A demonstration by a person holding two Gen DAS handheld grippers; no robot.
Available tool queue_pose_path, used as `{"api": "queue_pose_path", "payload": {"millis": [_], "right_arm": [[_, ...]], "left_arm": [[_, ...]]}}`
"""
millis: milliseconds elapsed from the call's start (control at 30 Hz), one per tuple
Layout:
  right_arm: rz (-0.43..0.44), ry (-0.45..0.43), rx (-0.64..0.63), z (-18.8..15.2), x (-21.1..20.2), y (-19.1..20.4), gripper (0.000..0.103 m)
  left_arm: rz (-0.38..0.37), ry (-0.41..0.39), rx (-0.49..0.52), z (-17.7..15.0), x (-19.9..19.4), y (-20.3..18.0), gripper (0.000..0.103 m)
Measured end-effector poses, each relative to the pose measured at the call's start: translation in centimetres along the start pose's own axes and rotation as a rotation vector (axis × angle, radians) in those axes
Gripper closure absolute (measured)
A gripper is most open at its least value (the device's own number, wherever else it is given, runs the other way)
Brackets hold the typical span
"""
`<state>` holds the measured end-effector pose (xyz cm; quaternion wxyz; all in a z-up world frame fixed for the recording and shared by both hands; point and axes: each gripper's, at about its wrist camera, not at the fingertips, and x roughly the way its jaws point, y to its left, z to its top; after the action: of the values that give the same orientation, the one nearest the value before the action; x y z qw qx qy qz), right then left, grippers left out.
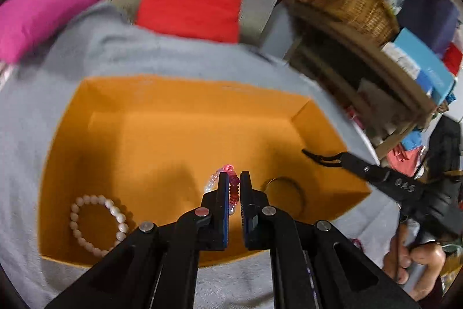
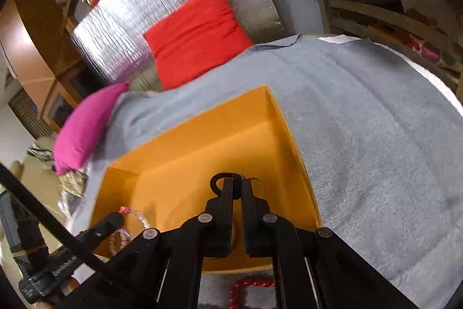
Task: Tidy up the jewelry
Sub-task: 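Lower the pink bracelet into the box with the left gripper while the right gripper releases the hair tie inside, then grasp the purple bead bracelet with the left gripper while the right gripper reaches the dark red bangle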
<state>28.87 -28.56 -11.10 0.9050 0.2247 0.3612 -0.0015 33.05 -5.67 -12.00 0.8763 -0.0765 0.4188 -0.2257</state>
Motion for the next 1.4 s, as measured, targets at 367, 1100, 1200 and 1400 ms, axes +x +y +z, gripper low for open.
{"api": "queue_pose_path", "payload": {"millis": [367,1100,1200,1400], "right_arm": [[-0.021,-0.031,0.019,0.2,-1.1,-0.6,0.089],[0.069,0.109,0.124,-5.4,-9.4,-7.4,0.081],[0.08,0.165,0.132,-6.2,-8.4,-7.4,0.081],[0.107,0.211,0.098,-6.2,-6.4,-5.7,0.081]], "left_arm": [[0.106,-0.003,-0.036,-1.2,-1.6,0.7,0.037],[0.291,-0.08,-0.081,-10.0,-11.7,4.8,0.028],[0.276,-0.072,-0.044,-10.3,-11.4,4.4,0.028],[0.37,-0.06,-0.025,-9.6,-10.7,6.2,0.028]]}}
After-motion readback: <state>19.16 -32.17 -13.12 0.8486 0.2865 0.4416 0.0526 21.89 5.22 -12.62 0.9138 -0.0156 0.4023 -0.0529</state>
